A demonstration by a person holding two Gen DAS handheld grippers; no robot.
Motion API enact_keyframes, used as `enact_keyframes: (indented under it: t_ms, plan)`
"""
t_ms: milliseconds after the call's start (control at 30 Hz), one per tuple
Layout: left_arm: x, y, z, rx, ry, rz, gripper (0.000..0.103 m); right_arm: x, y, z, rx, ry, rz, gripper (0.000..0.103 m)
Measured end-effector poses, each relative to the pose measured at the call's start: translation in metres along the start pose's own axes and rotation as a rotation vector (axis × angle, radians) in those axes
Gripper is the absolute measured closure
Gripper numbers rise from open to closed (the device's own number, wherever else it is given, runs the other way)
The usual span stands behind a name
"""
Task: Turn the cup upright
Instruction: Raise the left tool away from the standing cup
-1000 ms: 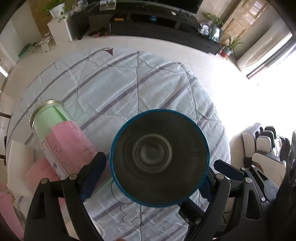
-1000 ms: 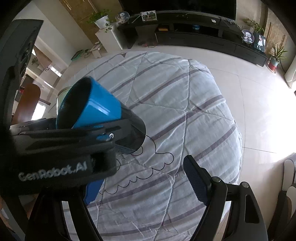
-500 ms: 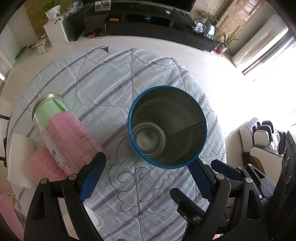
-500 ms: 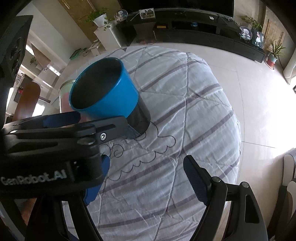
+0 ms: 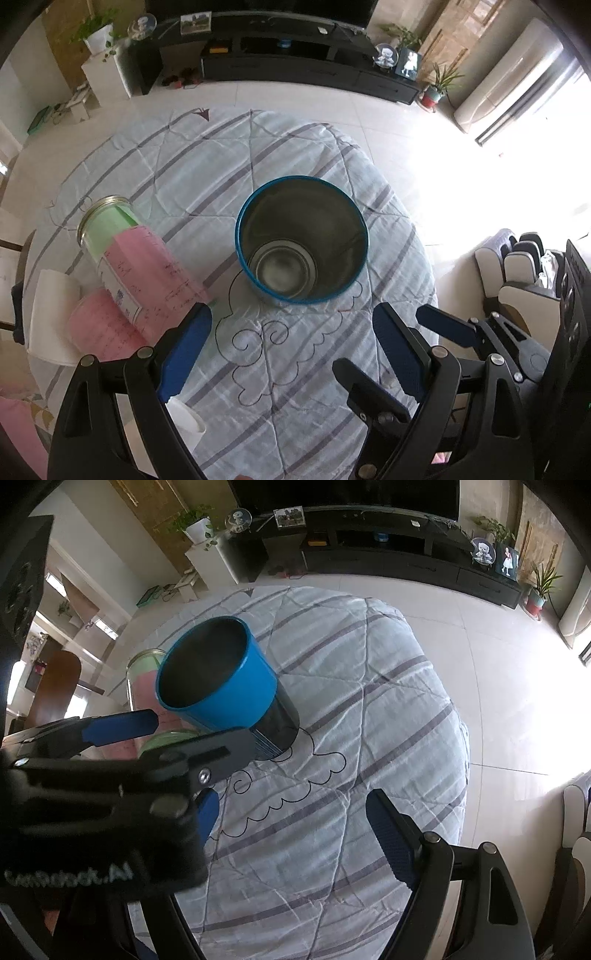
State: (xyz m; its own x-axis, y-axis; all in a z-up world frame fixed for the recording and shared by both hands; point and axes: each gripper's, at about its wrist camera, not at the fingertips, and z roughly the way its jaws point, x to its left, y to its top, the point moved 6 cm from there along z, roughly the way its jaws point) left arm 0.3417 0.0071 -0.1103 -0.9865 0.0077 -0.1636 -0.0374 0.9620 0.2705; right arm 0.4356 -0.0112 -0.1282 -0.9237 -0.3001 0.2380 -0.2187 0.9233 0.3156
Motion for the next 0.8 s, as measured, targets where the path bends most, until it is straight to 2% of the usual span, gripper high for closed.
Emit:
enact_keyframes:
  t_ms: [233, 567, 733, 800]
  plan:
    - [-0.001, -0.010, -0.017, 0.006, -0.008, 0.032, 0.013, 0.010, -0.002, -0.014, -0.006, -0.007, -0.013, 0.020]
    - [0.015, -0.018, -0.062, -0.035, -0.050, 0.094, 0.012, 0.037, -0.001, -0.034, -0.034, -0.046, 0.009, 0.020]
    - [0.030, -0.024, -0.094, -0.088, -0.083, 0.222, 0.012, 0.060, -0.011, -0.049, -0.076, -0.111, 0.086, 0.020]
    - [0.039, -0.027, -0.105, -0.076, -0.087, 0.280, 0.012, 0.070, -0.016, -0.056, -0.094, -0.126, 0.135, 0.020]
